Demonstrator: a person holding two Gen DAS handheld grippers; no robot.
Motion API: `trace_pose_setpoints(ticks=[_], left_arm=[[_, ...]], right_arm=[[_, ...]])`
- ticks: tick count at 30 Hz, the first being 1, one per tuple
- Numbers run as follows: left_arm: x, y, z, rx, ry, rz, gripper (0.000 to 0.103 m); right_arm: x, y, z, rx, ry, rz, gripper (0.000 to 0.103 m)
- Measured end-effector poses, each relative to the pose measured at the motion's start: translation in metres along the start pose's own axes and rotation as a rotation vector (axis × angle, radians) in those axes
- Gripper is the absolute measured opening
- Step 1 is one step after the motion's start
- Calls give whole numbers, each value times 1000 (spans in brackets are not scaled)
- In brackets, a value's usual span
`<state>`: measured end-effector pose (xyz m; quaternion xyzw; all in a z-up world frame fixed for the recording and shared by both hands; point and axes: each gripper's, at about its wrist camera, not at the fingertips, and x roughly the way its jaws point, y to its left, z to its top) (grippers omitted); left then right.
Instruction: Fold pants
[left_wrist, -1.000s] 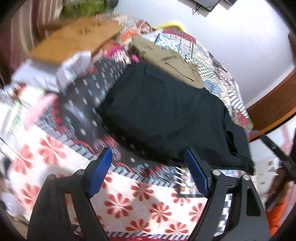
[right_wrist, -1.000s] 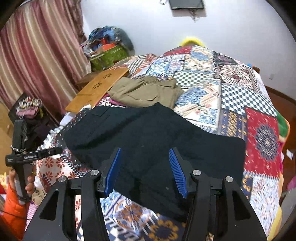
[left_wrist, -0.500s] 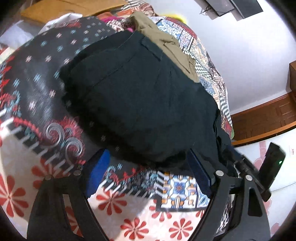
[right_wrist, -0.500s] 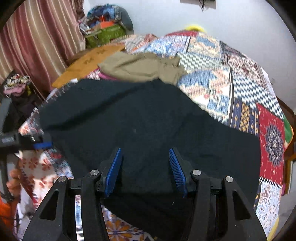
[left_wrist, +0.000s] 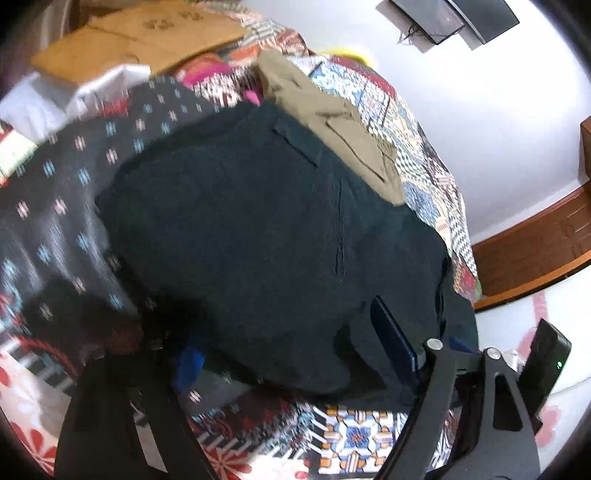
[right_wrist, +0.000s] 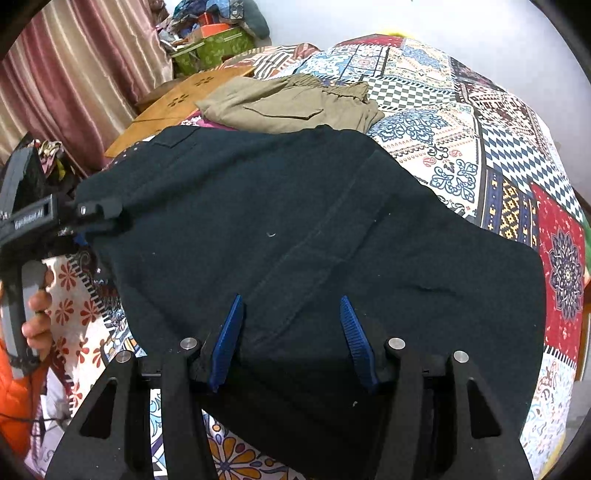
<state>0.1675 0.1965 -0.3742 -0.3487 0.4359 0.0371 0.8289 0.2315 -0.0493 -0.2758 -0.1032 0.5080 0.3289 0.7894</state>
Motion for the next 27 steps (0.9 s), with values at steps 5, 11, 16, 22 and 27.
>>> trace_pose_setpoints(ticks=[5, 11, 16, 22, 27], left_arm=[[5, 7, 13, -25, -32, 15, 63], [3, -4, 14, 87, -67, 124, 33], [-18, -9, 8, 141, -112, 122, 25], [-55, -18, -15, 229, -171, 192, 24], [-81, -15, -38, 248, -213, 266, 24]], right_arm=[[2, 0, 1, -6, 6, 0, 53], [3, 0, 2, -12, 9, -5, 53], [2, 1, 1, -13, 13, 5, 53], [-1, 8, -2, -42, 29, 61, 53], [-3, 21, -5, -105, 52, 108, 53]])
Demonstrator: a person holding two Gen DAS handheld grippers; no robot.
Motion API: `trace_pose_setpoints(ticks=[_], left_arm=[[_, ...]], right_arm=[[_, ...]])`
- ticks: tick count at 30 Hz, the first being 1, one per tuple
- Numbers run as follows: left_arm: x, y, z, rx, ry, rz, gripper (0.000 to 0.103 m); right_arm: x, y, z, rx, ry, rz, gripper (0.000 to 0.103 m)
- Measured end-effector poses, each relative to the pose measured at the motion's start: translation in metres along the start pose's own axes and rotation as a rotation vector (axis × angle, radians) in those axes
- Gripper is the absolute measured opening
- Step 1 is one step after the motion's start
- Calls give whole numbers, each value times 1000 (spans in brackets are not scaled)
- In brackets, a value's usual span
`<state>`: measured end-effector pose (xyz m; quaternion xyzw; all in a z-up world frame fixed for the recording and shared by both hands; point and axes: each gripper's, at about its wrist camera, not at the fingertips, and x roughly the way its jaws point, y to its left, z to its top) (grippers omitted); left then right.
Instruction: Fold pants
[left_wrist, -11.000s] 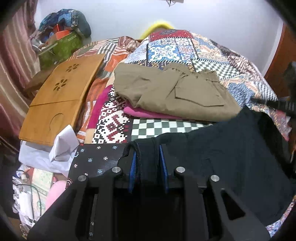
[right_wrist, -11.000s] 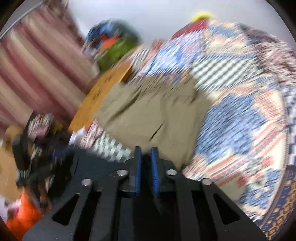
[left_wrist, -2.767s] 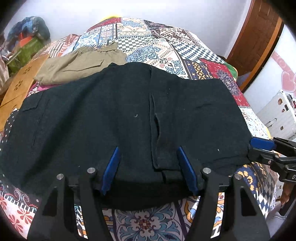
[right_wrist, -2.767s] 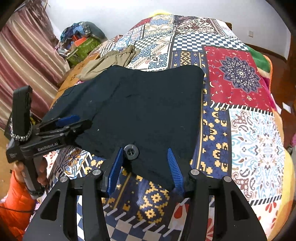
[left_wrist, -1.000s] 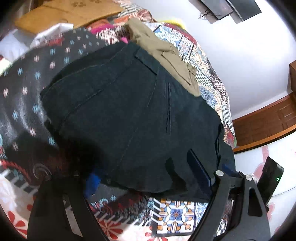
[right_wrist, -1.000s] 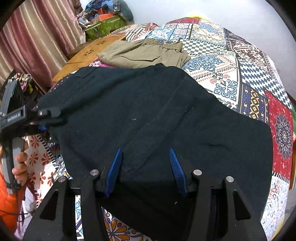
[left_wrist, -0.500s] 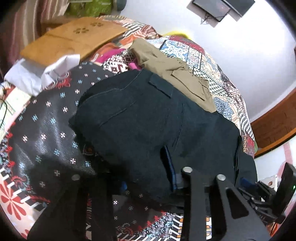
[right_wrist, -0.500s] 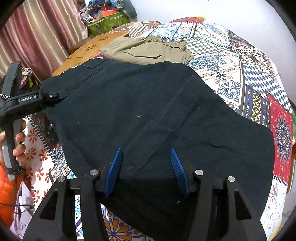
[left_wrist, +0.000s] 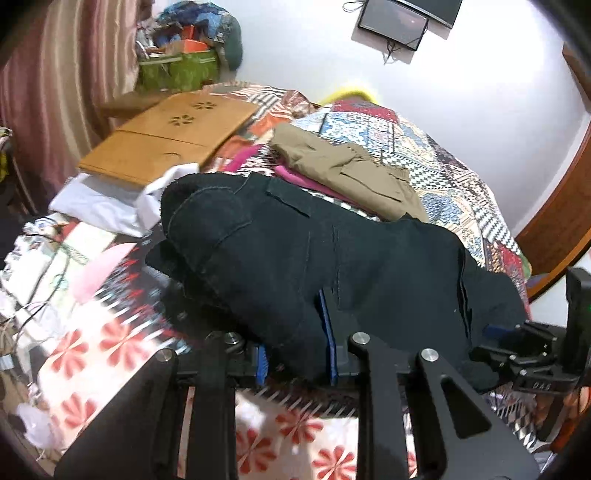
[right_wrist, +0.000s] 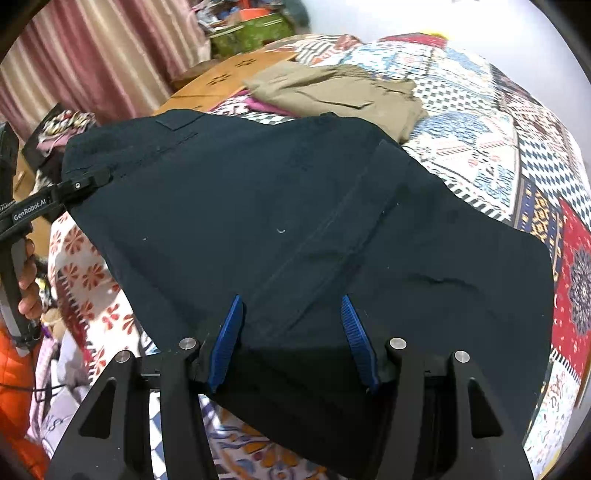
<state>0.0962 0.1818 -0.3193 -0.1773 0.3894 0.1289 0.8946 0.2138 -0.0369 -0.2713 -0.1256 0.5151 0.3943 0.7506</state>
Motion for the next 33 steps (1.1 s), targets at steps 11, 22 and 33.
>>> trace_pose_setpoints(ticks=[11, 22, 33], left_arm=[[-16, -26, 18, 83, -75, 32, 23], [-37, -102, 60, 186, -175, -74, 20], [-56, -221, 73, 394, -230, -235, 20]], right_arm=[[-41, -8, 4, 56, -148, 13, 53], [-7, -19, -11, 75, -45, -25, 52], [-83, -59, -48, 224, -197, -53, 51]])
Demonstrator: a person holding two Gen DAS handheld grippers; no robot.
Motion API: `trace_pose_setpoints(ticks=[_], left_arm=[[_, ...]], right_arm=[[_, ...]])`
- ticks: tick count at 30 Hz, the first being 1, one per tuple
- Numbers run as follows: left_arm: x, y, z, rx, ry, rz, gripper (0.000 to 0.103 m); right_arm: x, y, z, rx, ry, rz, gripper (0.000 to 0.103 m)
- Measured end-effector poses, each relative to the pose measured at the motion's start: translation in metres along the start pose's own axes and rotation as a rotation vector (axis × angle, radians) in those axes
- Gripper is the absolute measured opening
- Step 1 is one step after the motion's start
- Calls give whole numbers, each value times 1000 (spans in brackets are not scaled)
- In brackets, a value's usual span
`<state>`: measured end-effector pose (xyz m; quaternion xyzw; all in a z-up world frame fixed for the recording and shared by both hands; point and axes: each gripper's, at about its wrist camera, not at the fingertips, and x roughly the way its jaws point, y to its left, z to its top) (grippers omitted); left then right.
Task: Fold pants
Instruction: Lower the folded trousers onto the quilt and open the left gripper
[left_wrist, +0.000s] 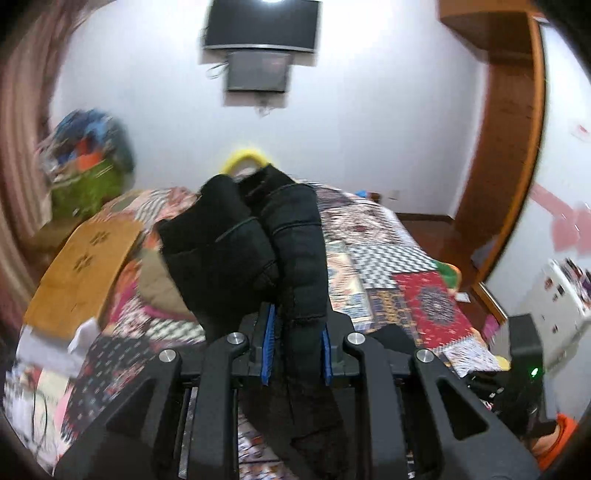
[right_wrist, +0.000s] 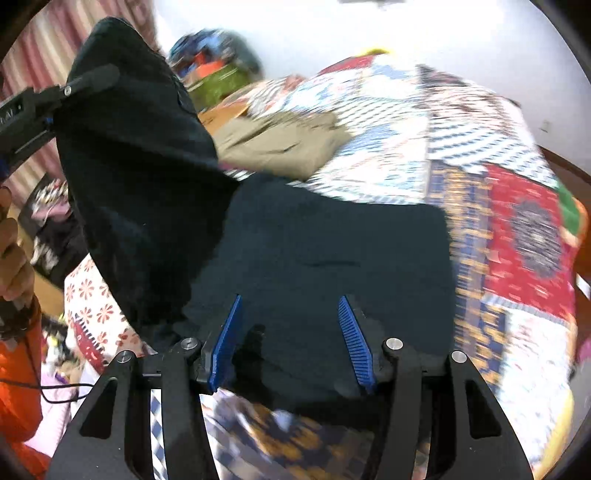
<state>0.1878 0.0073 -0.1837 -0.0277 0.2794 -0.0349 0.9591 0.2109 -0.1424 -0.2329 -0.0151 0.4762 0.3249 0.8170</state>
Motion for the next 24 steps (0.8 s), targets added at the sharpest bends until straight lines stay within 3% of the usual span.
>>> trace_pose_setpoints(ticks=[5, 10, 16, 20, 24], left_arm=[[22, -55, 1, 100, 32, -83, 18], [56, -116, -23, 210, 147, -191, 17], [96, -173, -81, 356, 311, -209, 17], [103, -188, -112, 415, 365, -194, 17], [98, -187, -121, 448, 372, -180, 20]], right_arm=[[-43, -49, -24, 112, -51, -88, 51], [-78, -82, -52, 223, -100, -141, 51], [-94, -95, -67, 288, -135, -149, 51], [-94, -95, -69, 296, -143, -140, 51], [-93, -93, -68, 294, -151, -130, 51]])
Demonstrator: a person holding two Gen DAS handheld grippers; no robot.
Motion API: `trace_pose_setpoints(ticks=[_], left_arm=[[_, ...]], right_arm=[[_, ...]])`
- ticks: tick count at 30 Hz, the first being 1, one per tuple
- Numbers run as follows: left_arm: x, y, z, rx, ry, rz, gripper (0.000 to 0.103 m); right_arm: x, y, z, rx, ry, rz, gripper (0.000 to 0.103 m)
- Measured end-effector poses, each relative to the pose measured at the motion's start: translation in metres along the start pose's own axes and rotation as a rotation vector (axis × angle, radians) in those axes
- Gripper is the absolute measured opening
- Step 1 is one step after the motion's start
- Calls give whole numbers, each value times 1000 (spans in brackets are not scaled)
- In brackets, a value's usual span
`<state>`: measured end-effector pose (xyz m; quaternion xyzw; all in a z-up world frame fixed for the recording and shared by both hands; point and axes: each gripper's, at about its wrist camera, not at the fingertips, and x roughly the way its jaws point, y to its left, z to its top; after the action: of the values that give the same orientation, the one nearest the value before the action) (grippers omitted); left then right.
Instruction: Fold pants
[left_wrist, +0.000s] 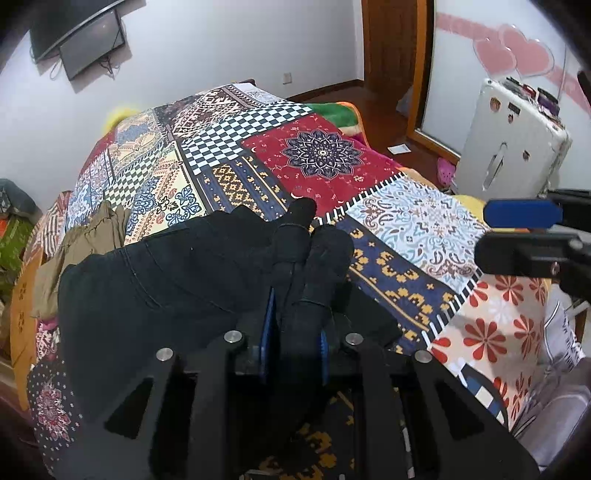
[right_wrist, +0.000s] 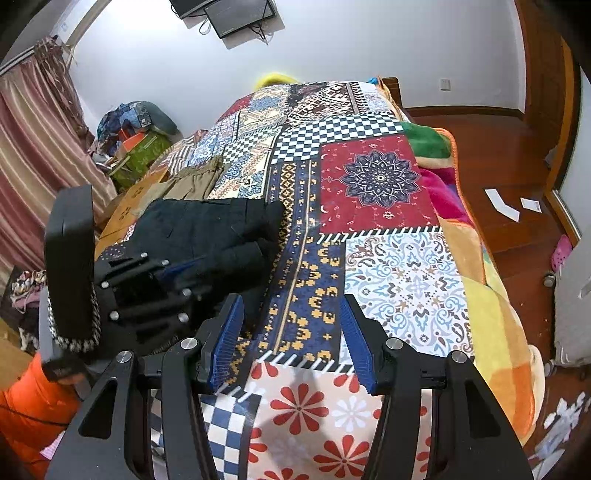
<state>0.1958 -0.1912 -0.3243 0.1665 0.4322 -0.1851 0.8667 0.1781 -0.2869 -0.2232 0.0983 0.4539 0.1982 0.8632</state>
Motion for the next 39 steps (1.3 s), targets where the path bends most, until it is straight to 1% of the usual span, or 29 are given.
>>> trace_pose_setpoints(ticks=[2, 4, 6, 9, 12, 14, 15, 16, 18, 22, 26, 29, 32, 34, 37, 39], left_arm=[[1, 4, 0, -10, 7, -14, 29], [-5, 10, -2, -39, 15, -73, 49], [-10, 13, -1, -55, 7, -105, 54], [-26, 18, -3, -73, -10, -117, 55], [-47, 36, -5, -129, -42, -131, 57], [-59, 49, -7, -160, -68, -117, 58], [-67, 61, -9, -186, -86, -97, 61], [-70, 69, -11, -205, -95, -85, 64], [-73, 91, -15, -256, -102, -56, 65], [-64, 130, -30, -367, -55, -13, 65], [-48, 146, -47, -409, -8, 40, 65], [-33, 150, -64, -427, 23, 27, 66], [-16, 151, -76, -442, 42, 18, 67], [-9, 151, -83, -461, 41, 14, 70], [-8, 151, -89, -479, 17, 8, 71], [-8, 151, -91, -480, 9, 5, 71]], right_arm=[[0, 2, 0, -1, -6, 7, 51], [-1, 5, 1, -4, -9, 10, 51], [-1, 7, 2, -12, -12, 12, 51], [-3, 10, 4, -21, -20, 15, 51], [-5, 15, 9, -29, -29, 25, 51], [-5, 21, 14, -45, -36, 32, 51], [-3, 24, 16, -54, -38, 34, 51], [-2, 28, 19, -63, -40, 37, 51], [5, 36, 24, -81, -38, 47, 51], [23, 46, 25, -90, -9, 73, 51], [47, 49, 17, -71, 76, 93, 51], [57, 51, 10, -75, 126, 79, 51], [59, 54, 3, -70, 149, 102, 51], [62, 55, 2, -63, 158, 116, 52], [68, 56, 4, -50, 162, 120, 53], [72, 55, 8, -22, 158, 147, 53]])
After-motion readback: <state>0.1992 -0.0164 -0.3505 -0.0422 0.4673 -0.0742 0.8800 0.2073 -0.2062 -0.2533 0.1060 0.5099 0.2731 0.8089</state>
